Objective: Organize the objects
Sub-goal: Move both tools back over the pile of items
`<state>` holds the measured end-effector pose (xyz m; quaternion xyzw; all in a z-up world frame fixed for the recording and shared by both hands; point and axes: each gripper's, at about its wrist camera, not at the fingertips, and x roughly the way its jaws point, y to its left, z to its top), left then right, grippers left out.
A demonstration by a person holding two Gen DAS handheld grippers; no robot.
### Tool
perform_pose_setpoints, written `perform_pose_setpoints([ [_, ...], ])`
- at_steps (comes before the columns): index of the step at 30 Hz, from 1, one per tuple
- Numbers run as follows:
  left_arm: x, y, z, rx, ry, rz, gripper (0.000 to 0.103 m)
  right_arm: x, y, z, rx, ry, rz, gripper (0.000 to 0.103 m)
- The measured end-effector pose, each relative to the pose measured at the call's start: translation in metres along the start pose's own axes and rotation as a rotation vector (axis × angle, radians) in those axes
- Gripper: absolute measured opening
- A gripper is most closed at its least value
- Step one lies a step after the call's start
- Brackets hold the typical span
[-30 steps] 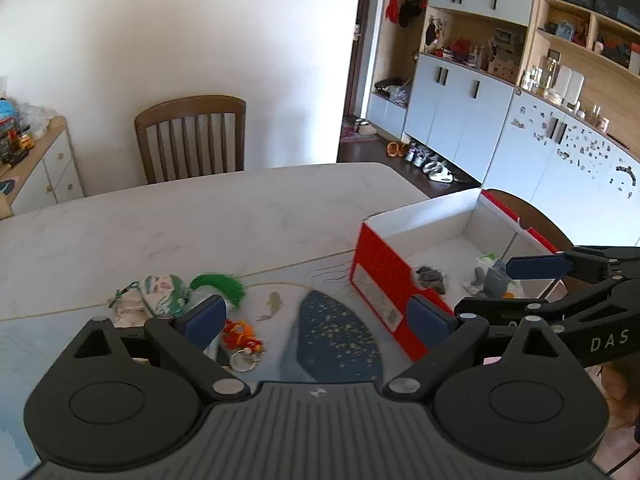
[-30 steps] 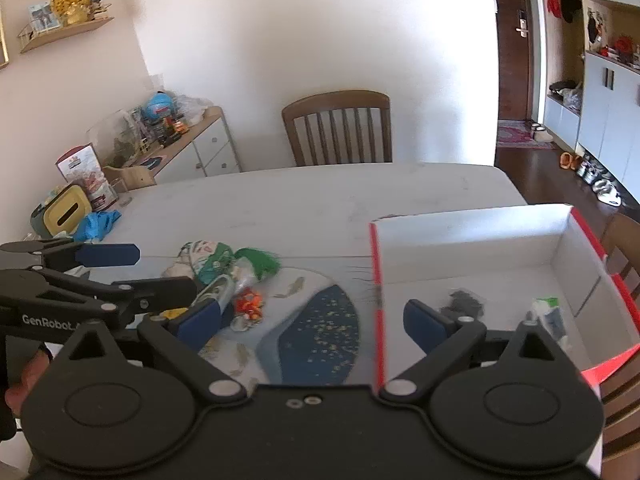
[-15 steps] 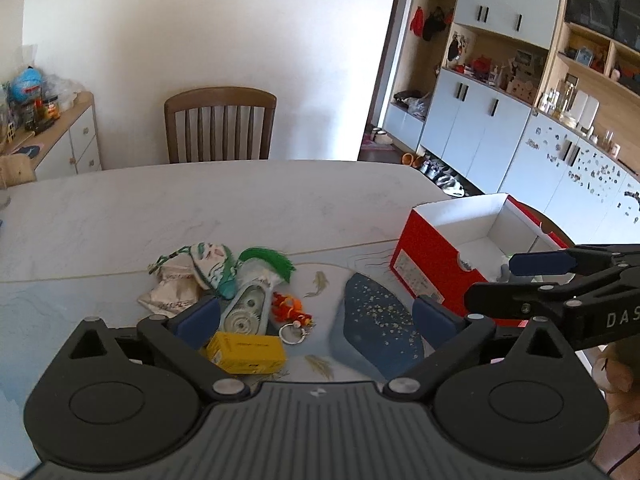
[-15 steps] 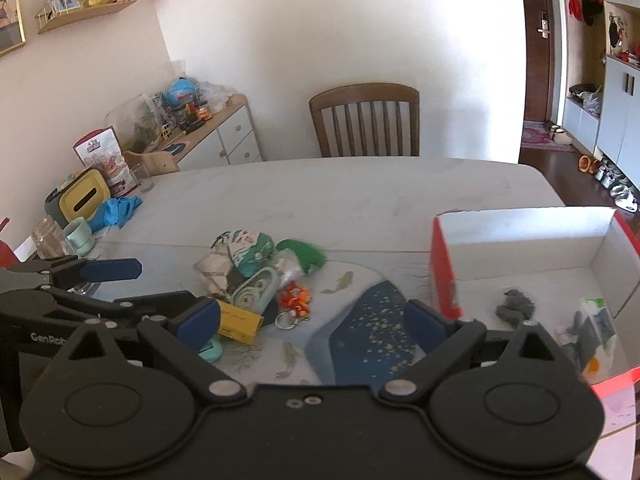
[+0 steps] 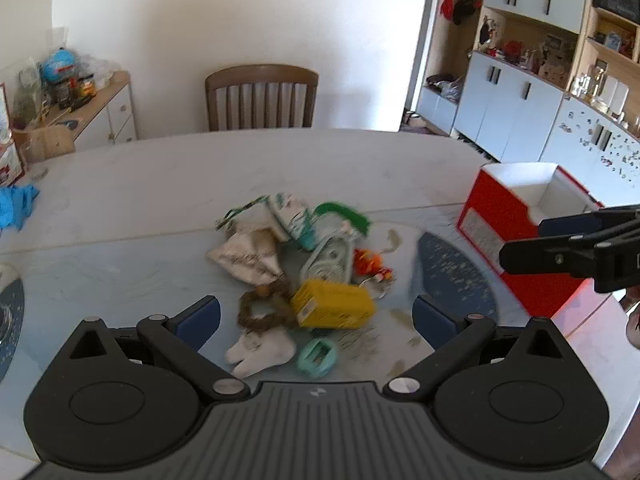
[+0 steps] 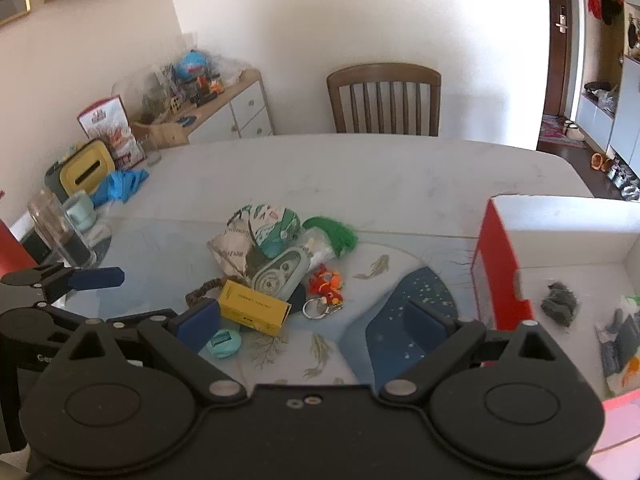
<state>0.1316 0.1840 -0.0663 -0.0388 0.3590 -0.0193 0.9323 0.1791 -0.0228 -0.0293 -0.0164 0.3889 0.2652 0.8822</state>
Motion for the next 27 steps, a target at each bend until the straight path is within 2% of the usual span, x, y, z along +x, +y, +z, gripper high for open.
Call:
perform_pose_setpoints([
  [7, 0.019, 0.019, -0.018, 0.014, 0.012, 0.009, 0.103, 0.031, 0.014, -0.002, -0.035, 0.053, 0.006, 0.096],
  [12, 0.04, 0.03, -0.028, -0.014, 0.056, 0.021, 0.103, 0.053, 0.024, -0.003, -0.07, 0.097, 0.006, 0.095],
  [16, 0.054, 0.03, -0.036, 0.014, 0.075, 0.024, 0.103, 0.066, 0.03, -0.001, -0.087, 0.118, 0.016, 0.095],
  [23, 0.07, 0.047, -0.036, 0.006, 0.089, 0.025, 0.103, 0.086, 0.043, 0.004, -0.124, 0.142, 0.036, 0.093],
  [27, 0.08, 0.055, -0.037, 0.012, 0.112, 0.013, 0.102, 0.101, 0.048, 0.006, -0.17, 0.165, 0.031, 0.087],
])
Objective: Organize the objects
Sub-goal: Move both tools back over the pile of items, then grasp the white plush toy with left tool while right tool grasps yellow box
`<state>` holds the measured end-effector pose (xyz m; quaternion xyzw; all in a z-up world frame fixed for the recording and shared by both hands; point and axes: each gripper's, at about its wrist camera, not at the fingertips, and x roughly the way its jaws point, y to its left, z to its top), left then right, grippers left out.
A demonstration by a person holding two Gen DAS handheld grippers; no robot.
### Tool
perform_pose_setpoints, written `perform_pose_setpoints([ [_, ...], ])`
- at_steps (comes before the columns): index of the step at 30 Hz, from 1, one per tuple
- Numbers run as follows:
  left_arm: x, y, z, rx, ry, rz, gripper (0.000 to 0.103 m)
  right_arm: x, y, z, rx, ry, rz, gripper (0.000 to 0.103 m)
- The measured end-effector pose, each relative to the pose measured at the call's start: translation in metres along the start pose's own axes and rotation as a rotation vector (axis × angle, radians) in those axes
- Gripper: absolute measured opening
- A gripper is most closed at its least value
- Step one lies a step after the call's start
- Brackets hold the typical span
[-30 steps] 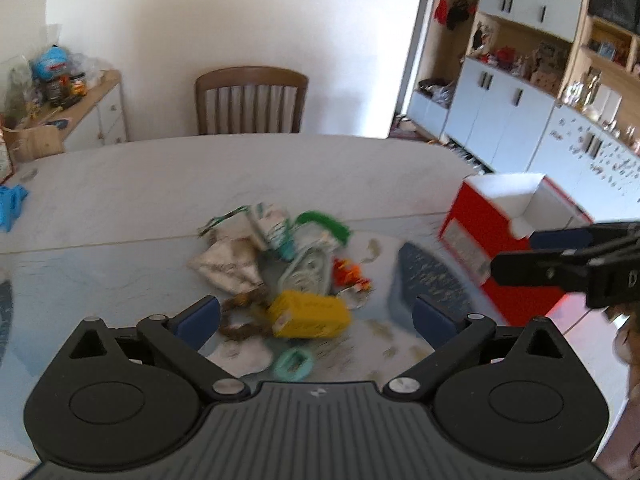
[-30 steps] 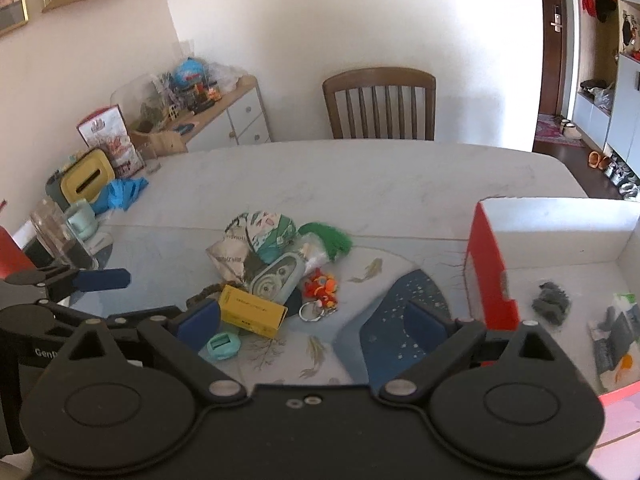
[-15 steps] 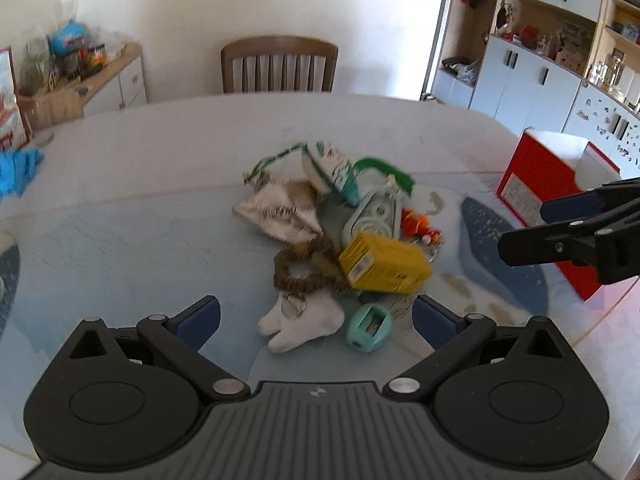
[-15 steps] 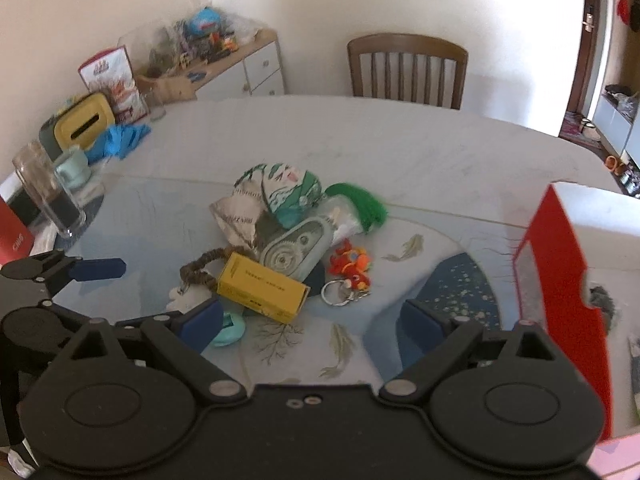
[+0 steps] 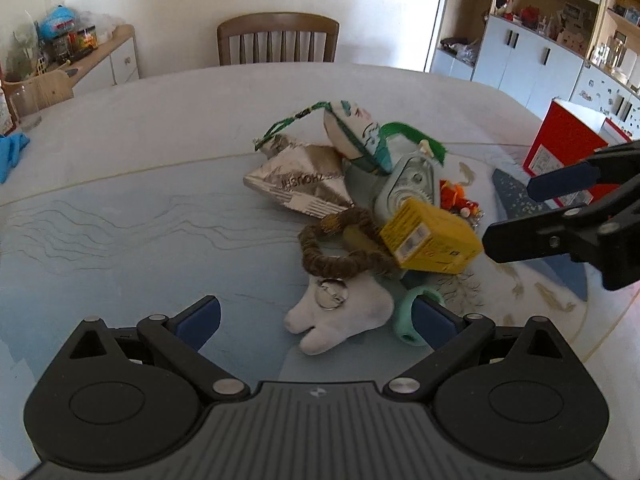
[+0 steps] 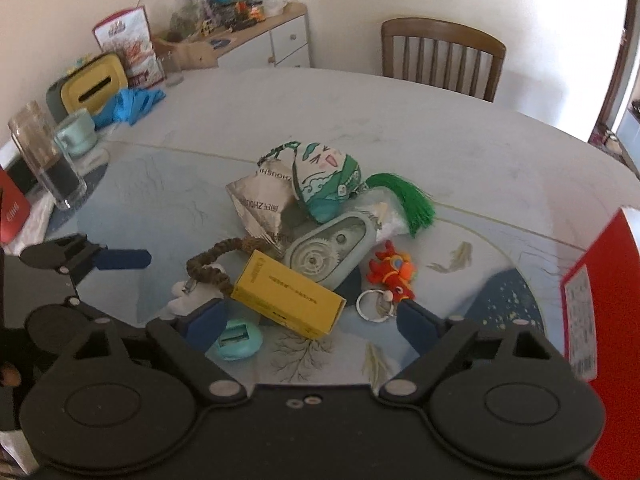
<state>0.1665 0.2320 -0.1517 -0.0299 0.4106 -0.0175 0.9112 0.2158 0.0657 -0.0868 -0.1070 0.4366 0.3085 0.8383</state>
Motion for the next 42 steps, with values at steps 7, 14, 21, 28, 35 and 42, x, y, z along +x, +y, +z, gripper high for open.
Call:
perform_pose_setpoints([
  [7, 0.007, 0.002, 0.001, 0.026, 0.004, -0.054, 0.101, 0.017, 0.007, 0.006, -0.058, 0.03, 0.014, 0.079],
  [14, 0.013, 0.001, 0.004, 0.025, 0.013, -0.086, 0.09, 0.034, 0.013, 0.013, -0.124, 0.062, 0.034, 0.069],
  [21, 0.015, 0.002, 0.01, 0.01, 0.018, -0.151, 0.064, 0.04, 0.016, 0.015, -0.132, 0.079, 0.056, 0.054],
  [28, 0.013, 0.003, 0.011, -0.013, 0.024, -0.164, 0.051, 0.039, 0.013, 0.014, -0.102, 0.074, 0.061, 0.037],
  [35, 0.005, 0.003, 0.013, -0.046, 0.025, -0.149, 0.048, 0.03, 0.006, 0.009, -0.053, 0.068, 0.059, 0.03],
  [42, -0.005, 0.012, 0.015, -0.154, 0.082, -0.182, 0.048, 0.012, -0.002, -0.001, 0.025, 0.059, 0.078, 0.028],
])
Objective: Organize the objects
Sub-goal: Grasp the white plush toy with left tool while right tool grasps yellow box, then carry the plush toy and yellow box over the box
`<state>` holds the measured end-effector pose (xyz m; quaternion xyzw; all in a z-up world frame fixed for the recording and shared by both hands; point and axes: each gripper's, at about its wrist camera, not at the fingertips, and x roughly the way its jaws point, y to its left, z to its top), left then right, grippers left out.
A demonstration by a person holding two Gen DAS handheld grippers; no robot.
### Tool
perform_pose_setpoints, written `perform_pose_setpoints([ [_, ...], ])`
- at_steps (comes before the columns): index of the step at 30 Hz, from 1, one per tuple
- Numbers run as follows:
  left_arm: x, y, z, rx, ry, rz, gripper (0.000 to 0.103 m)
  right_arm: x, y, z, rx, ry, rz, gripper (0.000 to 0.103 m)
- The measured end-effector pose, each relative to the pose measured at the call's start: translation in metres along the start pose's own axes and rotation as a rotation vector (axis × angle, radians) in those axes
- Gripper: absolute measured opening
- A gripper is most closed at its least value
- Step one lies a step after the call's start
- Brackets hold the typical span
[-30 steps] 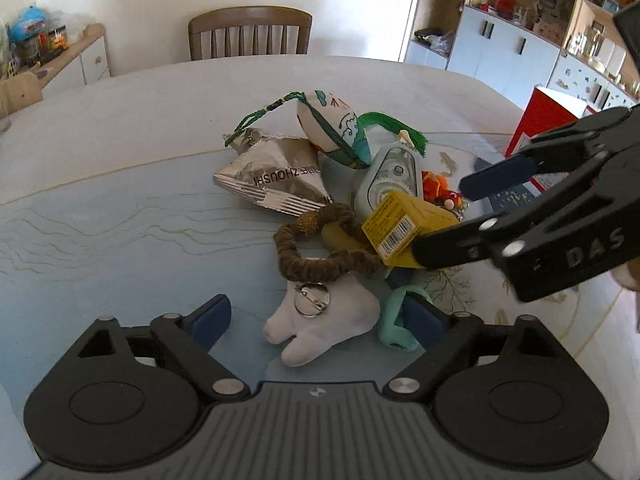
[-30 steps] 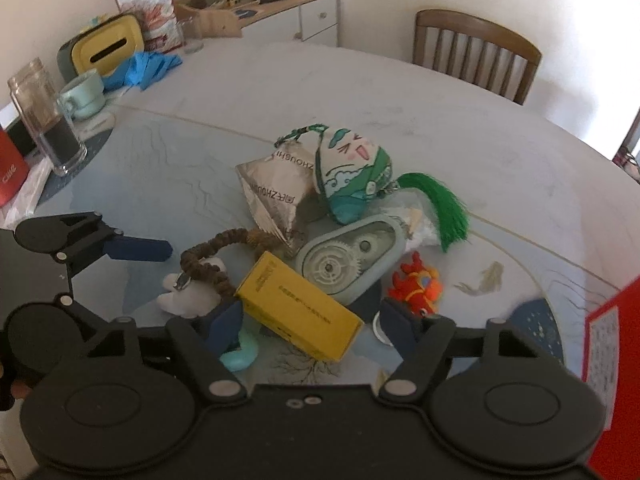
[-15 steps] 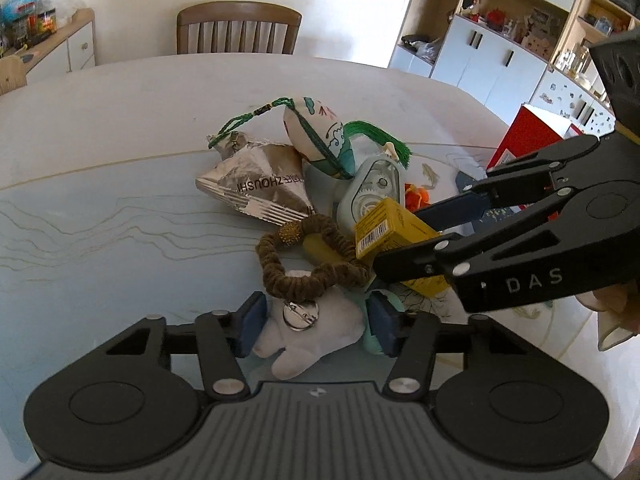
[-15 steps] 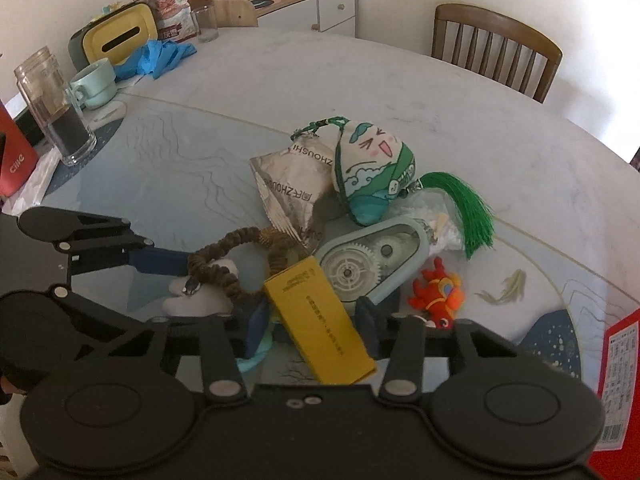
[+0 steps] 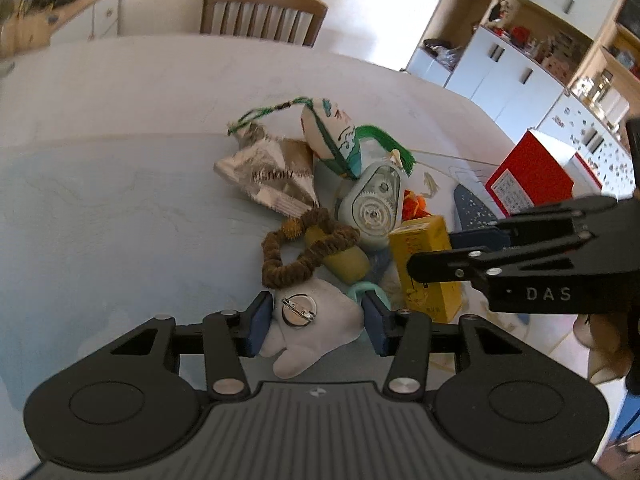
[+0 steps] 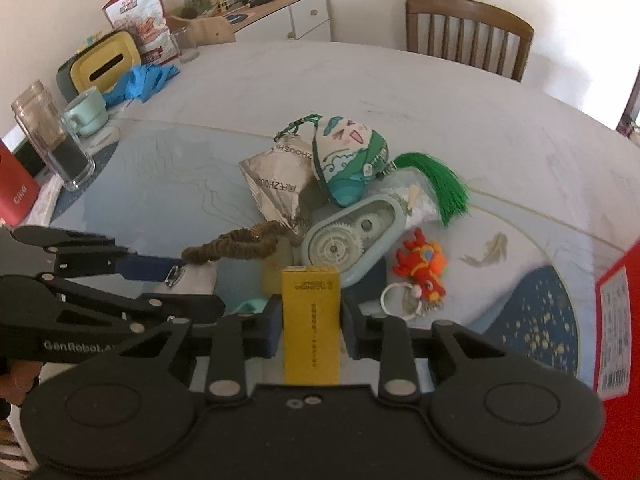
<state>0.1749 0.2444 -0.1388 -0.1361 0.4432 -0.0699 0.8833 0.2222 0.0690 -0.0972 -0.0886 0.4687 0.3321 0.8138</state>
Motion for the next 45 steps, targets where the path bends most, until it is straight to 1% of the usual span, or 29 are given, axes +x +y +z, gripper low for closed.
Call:
perform_pose_setpoints([
  [2, -0.005, -0.001, -0.002, -0.014, -0.004, -0.016, 0.048, -0.007, -0.001, -0.004, 0.017, -0.009, 0.004, 0.028],
  [7, -0.016, -0.011, -0.007, -0.015, -0.011, -0.012, 0.048, -0.027, -0.004, -0.012, 0.063, -0.033, 0.011, 0.028],
  [13, -0.032, -0.036, -0.006, 0.026, -0.046, -0.009, 0.048, -0.058, -0.005, -0.021, 0.096, -0.069, 0.012, 0.028],
  [21, -0.051, -0.083, 0.007, 0.107, -0.102, -0.004, 0.048, -0.099, -0.016, -0.034, 0.131, -0.118, 0.001, 0.028],
  [24, -0.055, -0.104, 0.01, 0.145, -0.123, 0.012, 0.048, -0.114, -0.025, -0.038, 0.141, -0.131, -0.013, 0.028],
  [30, -0.057, -0.149, 0.019, 0.236, -0.139, 0.033, 0.048, -0.144, -0.048, -0.049, 0.157, -0.166, -0.057, 0.028],
  [35, -0.055, -0.184, 0.027, 0.287, -0.149, 0.016, 0.048, -0.169, -0.074, -0.058, 0.182, -0.205, -0.081, 0.028],
  [45, -0.042, -0.255, 0.04, 0.378, -0.169, -0.018, 0.048, -0.203, -0.125, -0.076, 0.224, -0.259, -0.125, 0.028],
])
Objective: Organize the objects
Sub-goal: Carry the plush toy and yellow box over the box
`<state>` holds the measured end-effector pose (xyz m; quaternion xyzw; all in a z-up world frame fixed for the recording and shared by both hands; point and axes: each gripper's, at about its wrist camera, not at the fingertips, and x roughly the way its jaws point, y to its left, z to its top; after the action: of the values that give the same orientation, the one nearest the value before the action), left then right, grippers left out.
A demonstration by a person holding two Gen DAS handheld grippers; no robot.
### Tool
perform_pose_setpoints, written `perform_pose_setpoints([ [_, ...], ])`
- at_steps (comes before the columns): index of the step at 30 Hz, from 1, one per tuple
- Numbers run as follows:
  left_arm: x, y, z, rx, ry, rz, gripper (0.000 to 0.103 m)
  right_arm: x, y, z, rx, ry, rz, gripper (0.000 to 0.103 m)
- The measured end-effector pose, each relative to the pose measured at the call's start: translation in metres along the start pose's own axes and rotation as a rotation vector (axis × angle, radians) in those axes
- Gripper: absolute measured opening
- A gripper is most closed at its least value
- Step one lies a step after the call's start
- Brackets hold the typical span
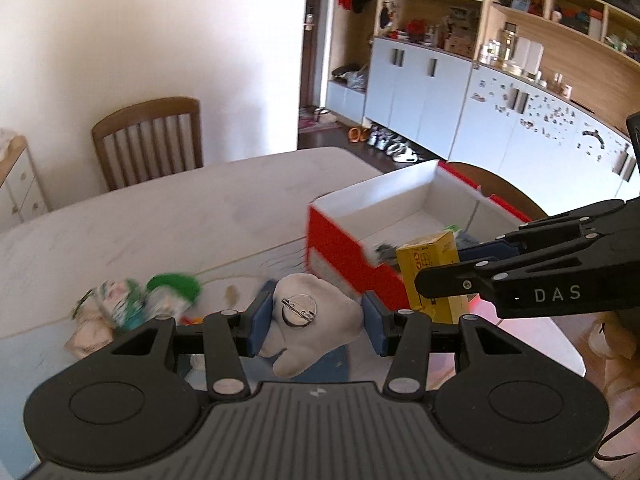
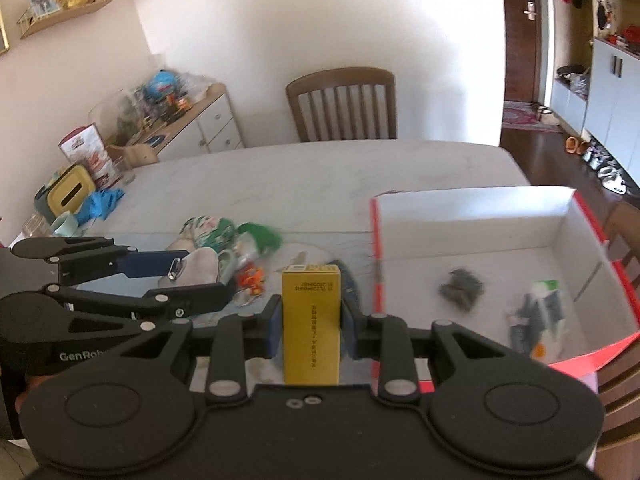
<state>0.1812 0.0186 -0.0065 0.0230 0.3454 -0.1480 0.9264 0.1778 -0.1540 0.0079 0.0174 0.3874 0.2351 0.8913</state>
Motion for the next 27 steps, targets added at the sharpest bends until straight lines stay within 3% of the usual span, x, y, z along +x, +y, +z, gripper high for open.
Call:
perform_pose_setpoints([
  [17, 0.063, -0.084, 0.036, 0.102, 0.045, -0.034, 0.048, -0.023, -0.104, 0.002, 0.051, -0.027, -0.07, 0.028],
  [27, 0.105, -0.121, 0.053, 0.165, 0.093, -0.042, 0.048, -0.007, -0.154, 0.014, 0.072, 0.006, -0.1, 0.028],
])
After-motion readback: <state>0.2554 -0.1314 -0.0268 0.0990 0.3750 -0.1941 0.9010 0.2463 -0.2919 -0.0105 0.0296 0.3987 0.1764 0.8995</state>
